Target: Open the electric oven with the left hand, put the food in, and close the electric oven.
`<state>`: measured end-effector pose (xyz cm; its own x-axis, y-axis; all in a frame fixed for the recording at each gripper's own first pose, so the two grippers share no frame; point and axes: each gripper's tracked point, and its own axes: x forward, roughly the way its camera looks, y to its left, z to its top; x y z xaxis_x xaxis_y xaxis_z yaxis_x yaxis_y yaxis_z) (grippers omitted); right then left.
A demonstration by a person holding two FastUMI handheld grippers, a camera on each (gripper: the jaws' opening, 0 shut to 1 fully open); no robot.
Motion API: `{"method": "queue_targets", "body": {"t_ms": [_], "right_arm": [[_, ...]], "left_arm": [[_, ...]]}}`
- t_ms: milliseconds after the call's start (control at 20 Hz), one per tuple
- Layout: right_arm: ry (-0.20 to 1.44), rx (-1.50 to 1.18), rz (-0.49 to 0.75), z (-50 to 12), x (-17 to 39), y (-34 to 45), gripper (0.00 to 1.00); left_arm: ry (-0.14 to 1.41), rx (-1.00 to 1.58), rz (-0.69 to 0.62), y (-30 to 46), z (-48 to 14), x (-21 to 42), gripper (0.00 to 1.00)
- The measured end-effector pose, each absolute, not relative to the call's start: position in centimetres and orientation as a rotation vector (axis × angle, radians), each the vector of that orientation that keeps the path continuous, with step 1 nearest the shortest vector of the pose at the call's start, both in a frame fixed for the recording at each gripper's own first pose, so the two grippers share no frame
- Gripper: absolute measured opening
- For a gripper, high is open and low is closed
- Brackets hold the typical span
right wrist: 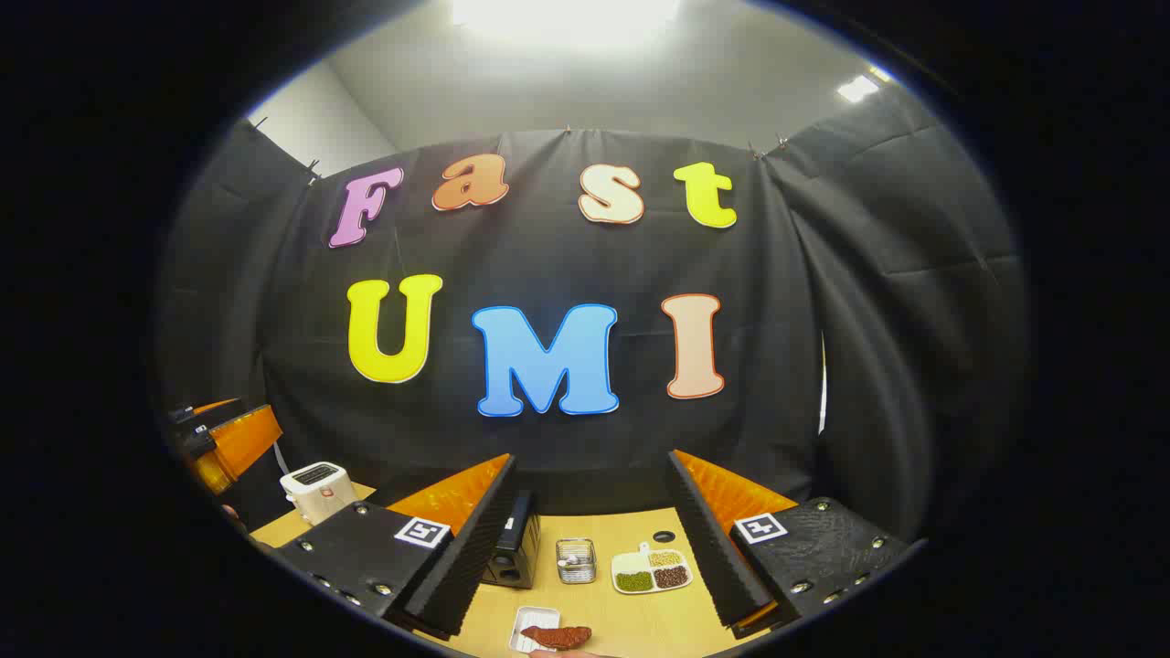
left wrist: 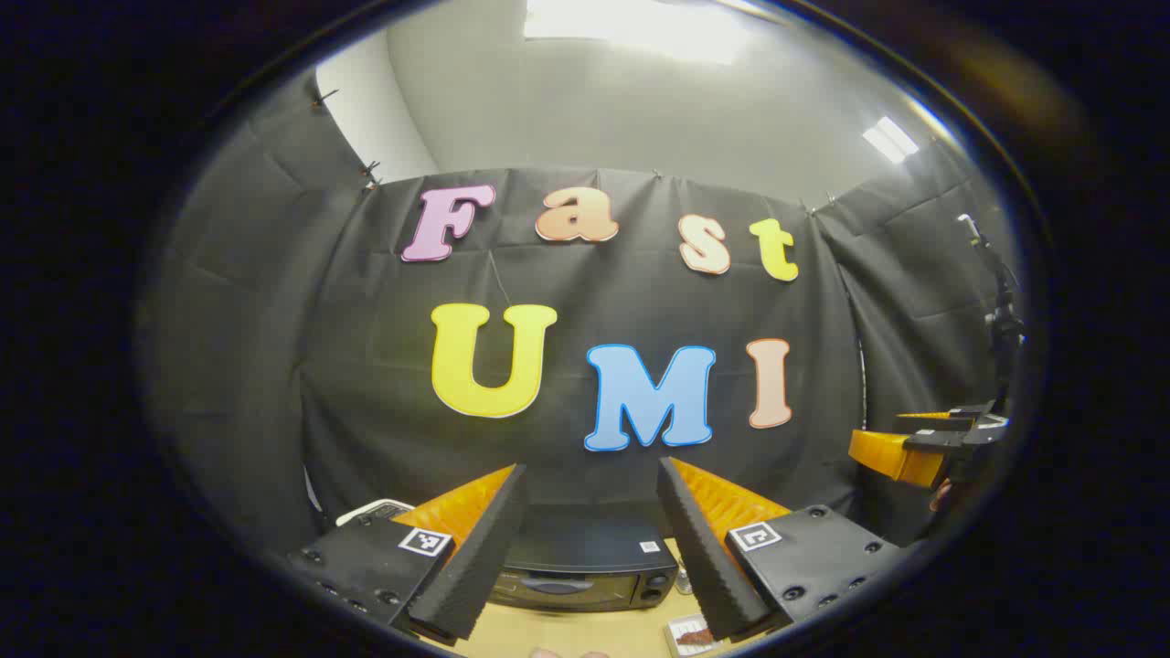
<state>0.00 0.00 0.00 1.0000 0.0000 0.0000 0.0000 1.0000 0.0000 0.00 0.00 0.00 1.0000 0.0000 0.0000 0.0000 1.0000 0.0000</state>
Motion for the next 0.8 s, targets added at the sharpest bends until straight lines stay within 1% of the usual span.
{"method": "queue_targets", "body": {"t_ms": [150,200,300,350,400,600,650,700,750,800], "right_arm": [[-0.004,0.003,0.002,0.0,0.0,-0.2,0.97],[-0.007,0.004,0.003,0.1,0.2,-0.4,0.98],[-0.009,0.005,0.012,0.0,0.4,-0.6,0.98],[-0.004,0.007,0.015,-0.2,0.6,-0.7,0.93],[0.001,0.012,0.020,-0.3,0.8,-0.8,0.98],[0.003,0.028,0.035,-0.3,1.3,-1.3,0.98],[0.003,0.029,0.041,-0.2,1.4,-1.4,0.93],[0.004,0.030,0.047,-0.3,1.4,-1.4,0.93],[0.002,0.030,0.053,-0.3,1.4,-1.4,0.98],[0.003,0.031,0.059,-0.5,1.6,-1.4,0.98]], "left_arm": [[0.001,0.004,0.010,0.1,-0.2,0.0,0.99],[0.004,0.005,0.012,0.1,-0.3,0.1,0.94],[0.018,0.006,0.020,0.1,-0.5,0.2,0.96],[0.018,0.002,0.027,0.1,-0.4,0.2,0.98],[0.013,-0.001,0.031,0.1,-0.2,0.4,0.94],[0.005,0.023,0.053,0.2,0.1,0.6,0.95],[0.009,0.025,0.056,0.0,-0.3,0.6,0.99],[0.012,0.025,0.064,0.1,-0.3,0.5,0.98],[0.010,0.022,0.069,0.1,-0.4,0.5,0.94],[0.008,0.020,0.076,0.2,-0.5,0.6,0.99]]}}
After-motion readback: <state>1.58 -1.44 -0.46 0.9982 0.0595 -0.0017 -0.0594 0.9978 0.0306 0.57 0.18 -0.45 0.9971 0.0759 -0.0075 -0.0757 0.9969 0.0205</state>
